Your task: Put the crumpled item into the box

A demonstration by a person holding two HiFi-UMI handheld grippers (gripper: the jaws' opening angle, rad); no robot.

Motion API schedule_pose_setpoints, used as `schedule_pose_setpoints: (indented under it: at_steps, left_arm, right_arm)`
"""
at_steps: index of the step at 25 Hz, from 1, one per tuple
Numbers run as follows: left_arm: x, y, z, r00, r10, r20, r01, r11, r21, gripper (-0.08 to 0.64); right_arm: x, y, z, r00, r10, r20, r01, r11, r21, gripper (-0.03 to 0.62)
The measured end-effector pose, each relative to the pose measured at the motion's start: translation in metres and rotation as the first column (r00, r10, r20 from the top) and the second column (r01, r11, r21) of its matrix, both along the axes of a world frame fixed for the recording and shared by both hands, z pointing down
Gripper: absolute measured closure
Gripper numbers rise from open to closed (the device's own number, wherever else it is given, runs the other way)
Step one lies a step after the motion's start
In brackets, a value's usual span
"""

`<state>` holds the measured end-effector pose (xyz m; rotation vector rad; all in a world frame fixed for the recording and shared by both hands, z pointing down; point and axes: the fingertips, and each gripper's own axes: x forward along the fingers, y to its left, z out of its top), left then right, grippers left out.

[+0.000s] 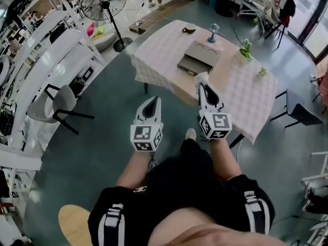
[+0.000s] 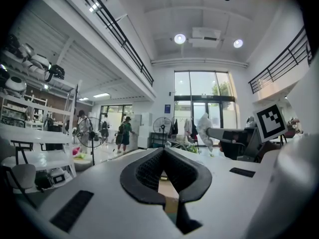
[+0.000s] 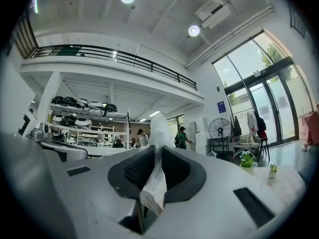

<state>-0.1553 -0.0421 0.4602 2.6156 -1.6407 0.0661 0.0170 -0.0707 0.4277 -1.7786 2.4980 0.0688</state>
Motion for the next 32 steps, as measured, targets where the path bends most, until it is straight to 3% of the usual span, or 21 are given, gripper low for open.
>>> schedule_pose_setpoints:
  at_steps: [21,32]
  left_arm:
    - [0.119,-0.271,-0.010,0.998,0.032,0.046,-0.029,0.997,-0.073,0.569]
    - [0.138,-0.345,-0.015,0.997,0.065,0.036,-0.062,0.995,-0.084,0.569]
  right_arm:
    - [0.111,-0.267,0.004,1.000,0.002,0.026,0.001,0.996,-0.089,0.548]
    - [0.122,-0.331,0.029,0.999,0.008,0.038,-0.001,0.985,-0.174,0.548]
